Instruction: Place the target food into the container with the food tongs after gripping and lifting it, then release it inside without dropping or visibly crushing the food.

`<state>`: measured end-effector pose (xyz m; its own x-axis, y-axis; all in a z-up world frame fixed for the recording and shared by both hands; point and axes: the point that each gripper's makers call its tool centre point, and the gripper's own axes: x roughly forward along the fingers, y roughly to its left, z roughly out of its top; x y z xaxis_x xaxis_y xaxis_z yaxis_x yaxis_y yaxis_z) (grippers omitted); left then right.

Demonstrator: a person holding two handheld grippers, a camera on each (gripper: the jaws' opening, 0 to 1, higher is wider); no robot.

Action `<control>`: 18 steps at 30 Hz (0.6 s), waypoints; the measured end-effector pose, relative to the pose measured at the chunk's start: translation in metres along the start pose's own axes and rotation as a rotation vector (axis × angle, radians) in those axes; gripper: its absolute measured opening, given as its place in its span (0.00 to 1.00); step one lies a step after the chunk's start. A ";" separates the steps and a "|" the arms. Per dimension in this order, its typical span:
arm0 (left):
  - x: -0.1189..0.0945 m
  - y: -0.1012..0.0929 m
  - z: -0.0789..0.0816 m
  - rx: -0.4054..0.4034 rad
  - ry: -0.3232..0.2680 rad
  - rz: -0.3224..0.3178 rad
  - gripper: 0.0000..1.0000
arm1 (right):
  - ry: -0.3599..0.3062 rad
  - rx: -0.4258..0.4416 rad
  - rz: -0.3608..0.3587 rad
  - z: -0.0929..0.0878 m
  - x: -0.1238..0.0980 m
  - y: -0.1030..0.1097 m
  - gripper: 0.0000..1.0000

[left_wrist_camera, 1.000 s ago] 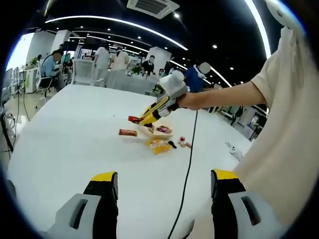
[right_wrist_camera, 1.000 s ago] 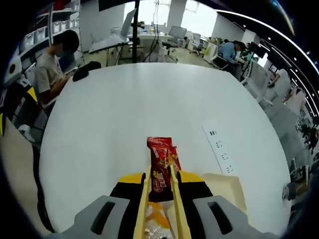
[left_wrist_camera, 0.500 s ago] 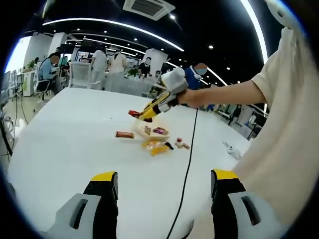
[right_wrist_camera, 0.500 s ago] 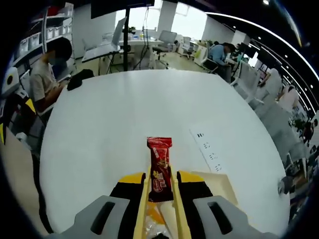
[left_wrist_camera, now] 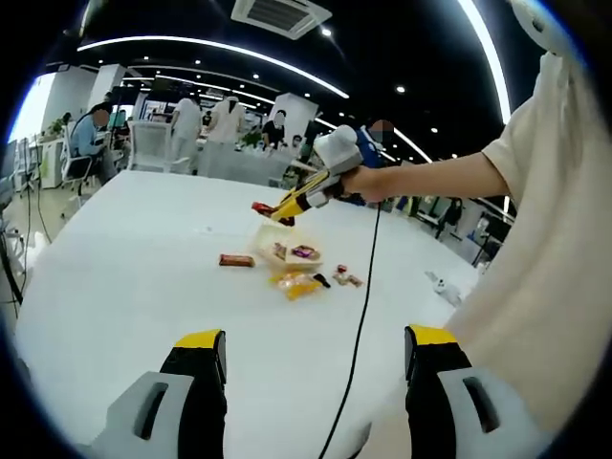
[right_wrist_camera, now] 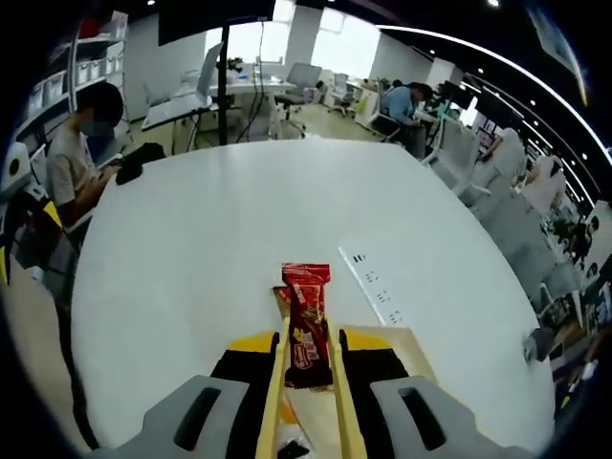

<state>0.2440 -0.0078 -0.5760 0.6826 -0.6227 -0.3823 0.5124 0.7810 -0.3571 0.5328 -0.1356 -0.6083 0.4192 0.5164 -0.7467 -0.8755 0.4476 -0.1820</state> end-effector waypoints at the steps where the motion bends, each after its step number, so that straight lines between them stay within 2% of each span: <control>1: 0.000 0.000 0.000 0.000 0.000 0.000 0.76 | 0.000 0.003 -0.001 0.000 0.000 -0.002 0.24; 18: 0.009 -0.002 0.004 0.010 0.006 -0.019 0.76 | 0.004 0.036 -0.047 -0.015 -0.014 -0.028 0.24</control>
<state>0.2508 -0.0146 -0.5752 0.6697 -0.6377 -0.3806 0.5304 0.7694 -0.3559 0.5479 -0.1663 -0.6018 0.4588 0.4912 -0.7404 -0.8455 0.4975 -0.1939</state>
